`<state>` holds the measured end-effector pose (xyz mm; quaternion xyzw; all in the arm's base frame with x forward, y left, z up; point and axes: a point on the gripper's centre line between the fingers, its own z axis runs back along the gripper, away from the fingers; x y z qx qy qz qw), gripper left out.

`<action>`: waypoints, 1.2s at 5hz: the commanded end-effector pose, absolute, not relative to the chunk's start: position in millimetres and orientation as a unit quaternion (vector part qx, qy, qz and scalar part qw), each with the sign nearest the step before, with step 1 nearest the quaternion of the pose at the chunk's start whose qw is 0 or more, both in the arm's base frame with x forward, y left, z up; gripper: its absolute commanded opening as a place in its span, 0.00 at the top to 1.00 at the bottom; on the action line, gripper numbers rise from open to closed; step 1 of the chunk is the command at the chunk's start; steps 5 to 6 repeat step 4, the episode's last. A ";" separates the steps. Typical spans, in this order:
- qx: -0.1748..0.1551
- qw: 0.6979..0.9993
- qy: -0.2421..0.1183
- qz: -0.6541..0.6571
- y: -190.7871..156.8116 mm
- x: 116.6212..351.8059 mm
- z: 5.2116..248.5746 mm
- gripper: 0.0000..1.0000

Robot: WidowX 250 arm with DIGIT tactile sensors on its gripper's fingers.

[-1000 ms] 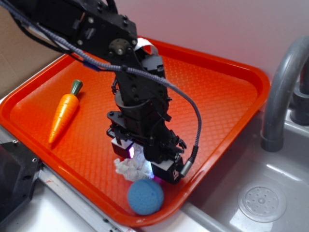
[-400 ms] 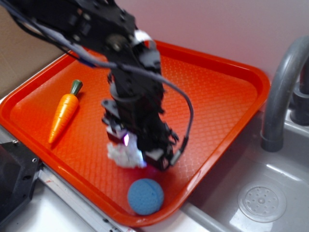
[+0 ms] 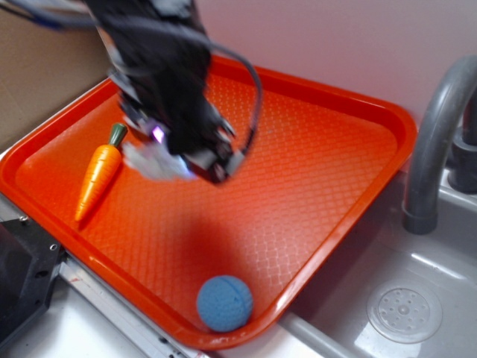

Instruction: Grab the white paper.

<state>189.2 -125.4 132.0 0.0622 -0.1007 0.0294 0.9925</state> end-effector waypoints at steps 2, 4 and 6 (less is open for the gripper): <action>-0.023 0.977 -0.129 0.166 -52.7 191.7 217.6 1.00; -0.036 0.981 -0.109 0.156 -49.2 196.8 214.5 1.00; -0.036 0.981 -0.109 0.156 -49.2 196.8 214.5 1.00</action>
